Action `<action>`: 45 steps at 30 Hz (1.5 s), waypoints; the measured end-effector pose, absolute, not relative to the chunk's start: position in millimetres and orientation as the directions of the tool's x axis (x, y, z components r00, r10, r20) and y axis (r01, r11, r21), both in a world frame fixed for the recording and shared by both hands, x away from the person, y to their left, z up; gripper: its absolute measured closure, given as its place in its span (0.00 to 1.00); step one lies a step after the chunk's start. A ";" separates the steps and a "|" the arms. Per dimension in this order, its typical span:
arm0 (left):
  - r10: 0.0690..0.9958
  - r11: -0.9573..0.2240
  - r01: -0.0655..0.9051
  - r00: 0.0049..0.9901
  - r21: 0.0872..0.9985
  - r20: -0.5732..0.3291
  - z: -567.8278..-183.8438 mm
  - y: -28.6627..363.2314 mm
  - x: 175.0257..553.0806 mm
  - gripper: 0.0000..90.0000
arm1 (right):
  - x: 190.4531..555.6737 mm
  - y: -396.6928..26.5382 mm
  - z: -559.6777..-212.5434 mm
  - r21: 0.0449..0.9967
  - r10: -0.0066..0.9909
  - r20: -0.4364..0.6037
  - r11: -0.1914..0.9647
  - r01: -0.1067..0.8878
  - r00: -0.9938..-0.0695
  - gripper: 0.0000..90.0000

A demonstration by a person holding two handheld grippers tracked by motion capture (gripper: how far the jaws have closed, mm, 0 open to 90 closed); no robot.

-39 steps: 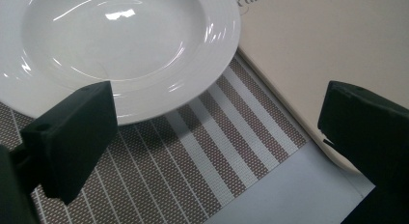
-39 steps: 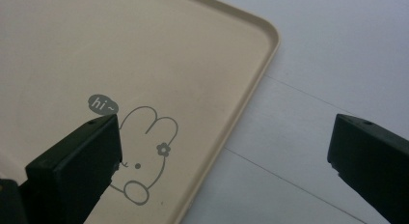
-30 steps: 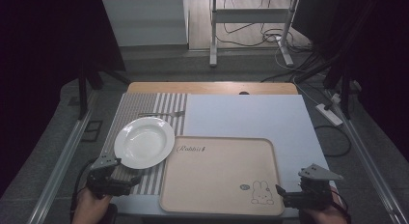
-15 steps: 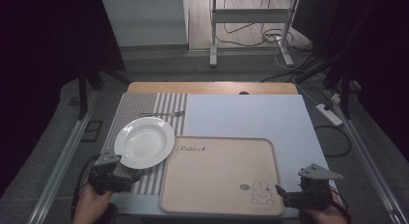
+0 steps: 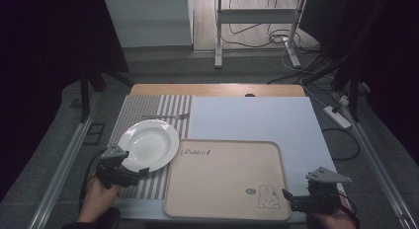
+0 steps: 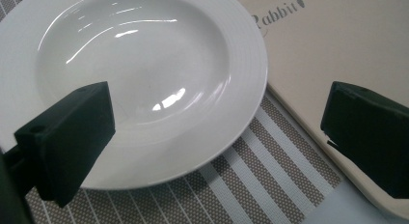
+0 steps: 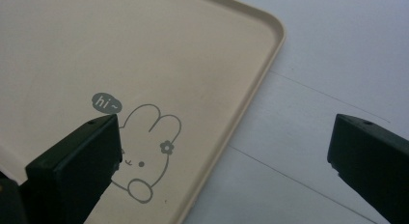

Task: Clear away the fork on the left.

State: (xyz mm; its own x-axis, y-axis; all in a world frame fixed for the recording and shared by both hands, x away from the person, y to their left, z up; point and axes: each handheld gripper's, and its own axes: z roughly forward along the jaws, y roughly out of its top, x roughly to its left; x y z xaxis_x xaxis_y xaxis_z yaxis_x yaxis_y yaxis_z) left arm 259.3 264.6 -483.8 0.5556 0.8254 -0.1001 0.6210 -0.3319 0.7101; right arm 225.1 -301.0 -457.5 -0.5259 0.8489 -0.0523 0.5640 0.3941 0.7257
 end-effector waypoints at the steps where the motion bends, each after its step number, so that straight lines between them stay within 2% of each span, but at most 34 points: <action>1: 0.825 -0.332 0.621 0.556 0.710 -0.100 -483.8 264.6 259.3 0.00 | 225.1 -301.0 -457.5 0.726 0.849 -0.052 0.394 0.564 -0.526 0.00; 16: 0.814 -0.347 0.647 0.567 0.679 -0.124 -486.5 253.5 296.3 0.00 | 225.3 -300.9 -457.6 0.724 0.848 -0.053 0.396 0.564 -0.528 0.00; 20: 0.805 -0.327 0.655 0.570 0.681 -0.162 -487.0 251.3 309.2 0.00 | 225.3 -300.8 -457.6 0.724 0.847 -0.053 0.397 0.564 -0.528 0.00; 45: 0.789 -0.387 0.651 0.600 0.653 -0.132 -492.0 236.9 370.5 0.00 | 225.8 -299.8 -458.2 0.718 0.844 -0.053 0.404 0.568 -0.533 0.00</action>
